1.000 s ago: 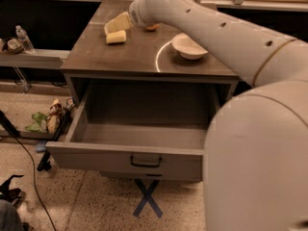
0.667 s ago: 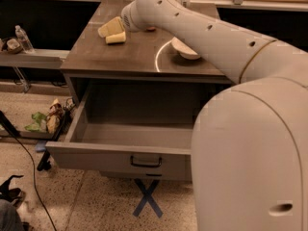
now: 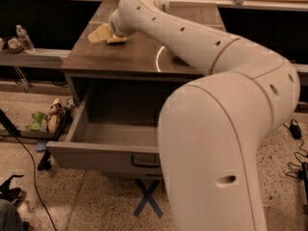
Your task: Place sponge into top drawer
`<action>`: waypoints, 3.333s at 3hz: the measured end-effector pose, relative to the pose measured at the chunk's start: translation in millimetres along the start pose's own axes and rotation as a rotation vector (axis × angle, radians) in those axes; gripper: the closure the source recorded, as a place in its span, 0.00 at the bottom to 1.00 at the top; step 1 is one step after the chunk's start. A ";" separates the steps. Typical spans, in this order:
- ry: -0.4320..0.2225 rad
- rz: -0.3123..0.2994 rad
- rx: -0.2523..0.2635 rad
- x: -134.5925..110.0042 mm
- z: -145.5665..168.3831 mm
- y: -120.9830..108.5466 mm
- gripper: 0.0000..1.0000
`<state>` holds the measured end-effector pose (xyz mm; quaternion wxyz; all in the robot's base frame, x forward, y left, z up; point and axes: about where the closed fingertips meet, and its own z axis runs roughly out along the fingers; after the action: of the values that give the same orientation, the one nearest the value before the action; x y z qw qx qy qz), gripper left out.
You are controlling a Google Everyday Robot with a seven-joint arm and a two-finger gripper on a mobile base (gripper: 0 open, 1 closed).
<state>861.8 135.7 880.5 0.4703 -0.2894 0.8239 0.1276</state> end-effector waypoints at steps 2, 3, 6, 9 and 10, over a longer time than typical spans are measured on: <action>0.023 0.003 0.024 8.2 40.9 -9.6 0.17; 0.036 -0.005 0.024 14.2 51.4 -12.2 0.48; 0.007 -0.112 -0.094 20.6 -79.0 -33.7 1.00; 0.030 -0.137 -0.510 80.5 -229.4 -1.5 1.00; 0.041 -0.132 -0.509 83.5 -229.8 0.4 1.00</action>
Offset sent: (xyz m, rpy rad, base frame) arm 0.0517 0.0073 -0.0380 -0.0310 0.0123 -0.0432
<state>667.8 -4.7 930.2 0.3729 -0.4540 0.7539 0.2941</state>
